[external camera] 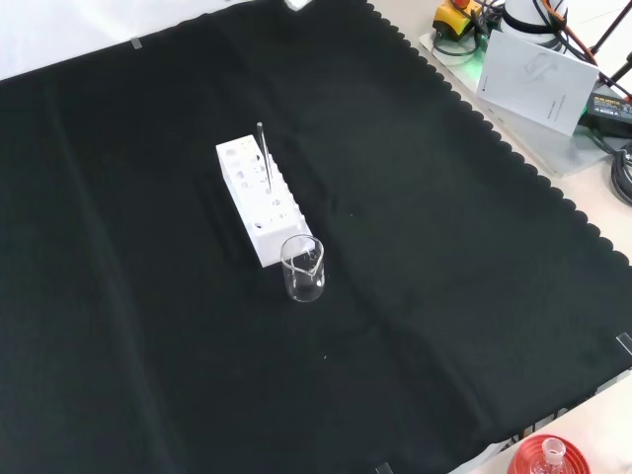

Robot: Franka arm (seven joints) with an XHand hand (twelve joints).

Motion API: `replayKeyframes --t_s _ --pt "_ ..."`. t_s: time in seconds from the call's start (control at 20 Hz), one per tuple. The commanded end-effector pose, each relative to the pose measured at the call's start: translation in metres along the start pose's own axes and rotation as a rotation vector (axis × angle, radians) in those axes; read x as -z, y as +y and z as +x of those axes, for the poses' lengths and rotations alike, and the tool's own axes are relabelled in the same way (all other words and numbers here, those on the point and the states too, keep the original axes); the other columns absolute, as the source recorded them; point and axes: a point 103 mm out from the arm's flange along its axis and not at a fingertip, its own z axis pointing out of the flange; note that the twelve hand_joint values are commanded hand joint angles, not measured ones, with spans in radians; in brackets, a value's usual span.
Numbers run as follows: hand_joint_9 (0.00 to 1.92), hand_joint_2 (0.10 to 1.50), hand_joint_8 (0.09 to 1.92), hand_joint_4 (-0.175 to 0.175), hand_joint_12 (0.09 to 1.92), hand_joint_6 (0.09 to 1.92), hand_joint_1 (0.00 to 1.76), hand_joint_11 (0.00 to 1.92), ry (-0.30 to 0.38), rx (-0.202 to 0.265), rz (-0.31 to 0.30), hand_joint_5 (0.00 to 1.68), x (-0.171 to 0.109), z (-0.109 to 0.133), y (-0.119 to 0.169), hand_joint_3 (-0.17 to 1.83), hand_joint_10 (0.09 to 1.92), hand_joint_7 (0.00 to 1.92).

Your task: Take the glass rod from the white test tube rack.

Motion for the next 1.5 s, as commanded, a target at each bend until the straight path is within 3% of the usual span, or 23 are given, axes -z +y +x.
replayKeyframes --t_s 0.05,0.85,1.5 --pt "0.31 0.86 1.0 -0.171 1.42 0.63 0.68 0.24 0.01 0.044 0.019 0.06 -0.01 -0.004 0.026 0.52 0.97 0.2" --pt "0.4 0.79 1.0 -0.173 1.41 0.76 0.77 0.32 -0.016 0.056 0.1 0.08 -0.04 0.012 0.055 0.56 0.96 0.28" --pt "0.51 0.69 0.98 -0.175 1.37 0.88 0.88 0.43 -0.038 0.114 0.127 0.16 -0.06 0.029 0.073 0.63 0.93 0.39"
